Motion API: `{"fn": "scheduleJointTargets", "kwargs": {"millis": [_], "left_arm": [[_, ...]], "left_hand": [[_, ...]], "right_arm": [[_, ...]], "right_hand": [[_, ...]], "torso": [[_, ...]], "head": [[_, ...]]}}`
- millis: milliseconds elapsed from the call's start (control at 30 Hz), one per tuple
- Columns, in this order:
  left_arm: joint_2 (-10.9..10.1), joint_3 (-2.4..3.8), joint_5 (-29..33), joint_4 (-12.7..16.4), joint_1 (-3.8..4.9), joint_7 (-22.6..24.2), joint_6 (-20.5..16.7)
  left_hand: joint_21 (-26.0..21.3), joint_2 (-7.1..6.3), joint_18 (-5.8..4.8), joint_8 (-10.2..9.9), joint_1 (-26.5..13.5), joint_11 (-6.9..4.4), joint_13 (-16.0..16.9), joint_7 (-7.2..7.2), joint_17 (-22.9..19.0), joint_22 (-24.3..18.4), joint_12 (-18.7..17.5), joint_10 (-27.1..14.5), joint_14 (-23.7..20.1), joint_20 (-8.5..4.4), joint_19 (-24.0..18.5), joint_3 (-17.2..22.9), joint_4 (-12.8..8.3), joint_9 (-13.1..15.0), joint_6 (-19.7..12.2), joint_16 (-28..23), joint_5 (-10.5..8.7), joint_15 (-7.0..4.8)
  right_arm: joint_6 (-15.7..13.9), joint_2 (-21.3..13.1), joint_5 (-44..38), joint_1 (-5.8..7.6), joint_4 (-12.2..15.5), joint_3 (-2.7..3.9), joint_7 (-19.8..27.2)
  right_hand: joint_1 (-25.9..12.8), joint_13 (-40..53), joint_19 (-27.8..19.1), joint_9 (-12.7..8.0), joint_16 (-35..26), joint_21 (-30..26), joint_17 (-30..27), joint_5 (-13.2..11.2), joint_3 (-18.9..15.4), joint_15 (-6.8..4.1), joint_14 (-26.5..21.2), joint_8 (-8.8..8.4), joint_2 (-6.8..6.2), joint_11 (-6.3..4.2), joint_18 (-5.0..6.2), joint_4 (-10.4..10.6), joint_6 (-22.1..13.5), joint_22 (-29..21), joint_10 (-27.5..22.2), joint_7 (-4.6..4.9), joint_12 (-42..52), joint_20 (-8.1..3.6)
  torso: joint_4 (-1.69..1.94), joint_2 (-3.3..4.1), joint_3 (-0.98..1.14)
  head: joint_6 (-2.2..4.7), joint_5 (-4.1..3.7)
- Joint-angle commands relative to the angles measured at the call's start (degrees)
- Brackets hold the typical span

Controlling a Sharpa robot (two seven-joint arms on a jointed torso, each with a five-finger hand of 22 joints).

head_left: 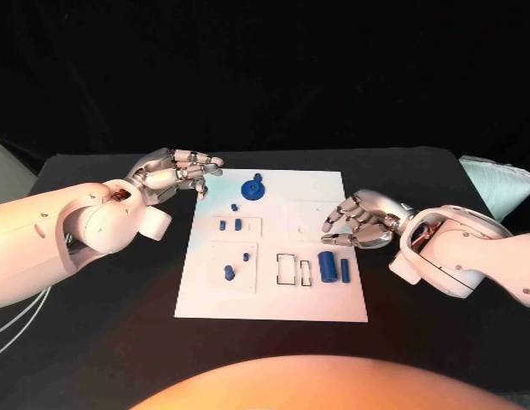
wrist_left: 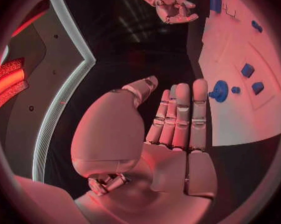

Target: Assemble the parts on the task board

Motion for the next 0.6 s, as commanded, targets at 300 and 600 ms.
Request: {"fn": "scheduleJointTargets", "kwargs": {"millis": [300, 600], "left_arm": [[-0.06, 0.03, 0.84, 0.63, -0.58, 1.12, 0.6], [-0.31, 0.04, 0.85, 0.84, -0.69, 1.09, 0.66]], "left_hand": [[-0.27, 0.13, 0.65, 0.04, 0.25, 0.1, 0.08, -0.07, 0.06, -0.07, 0.22, -0.43, -0.31, -0.03, -0.28, -0.09, 0.39, -0.09, -0.4, 0.1, 0.0, 0.22], [-0.31, 0.09, 0.64, 0.03, 0.19, 0.1, 0.09, -0.07, 0.05, -0.06, 0.28, -0.45, -0.43, -0.01, -0.32, -0.17, 0.5, -0.1, -0.44, 0.02, 0.0, 0.24]], "right_arm": [[2.43, -2.14, -6.19, -2.26, 3.75, -0.49, -9.34], [1.61, -1.44, -12.01, -3.45, 3.33, -0.55, -13.63]], "right_hand": [[-3.04, 11.62, 3.05, 1.58, 2.98, 5.0, 8.61, 0.29, -5.07, 0.38, 4.44, 1.22, 1.32, 0.08, -1.54, 0.32, -0.09, 7.31, 3.85, -0.26, 6.97, 0.24], [-4.52, 12.27, 3.42, 2.05, 3.39, 6.33, 9.96, -0.14, -8.23, 0.25, 4.65, 1.72, 2.35, -0.12, -1.83, 0.47, 0.33, 8.52, 4.14, -0.51, 7.34, 0.21]], "torso": [[-0.37, -0.17, 0.29], [-0.35, -0.14, 0.07]], "head": [[-0.36, -0.75], [-0.64, -0.8]]}}
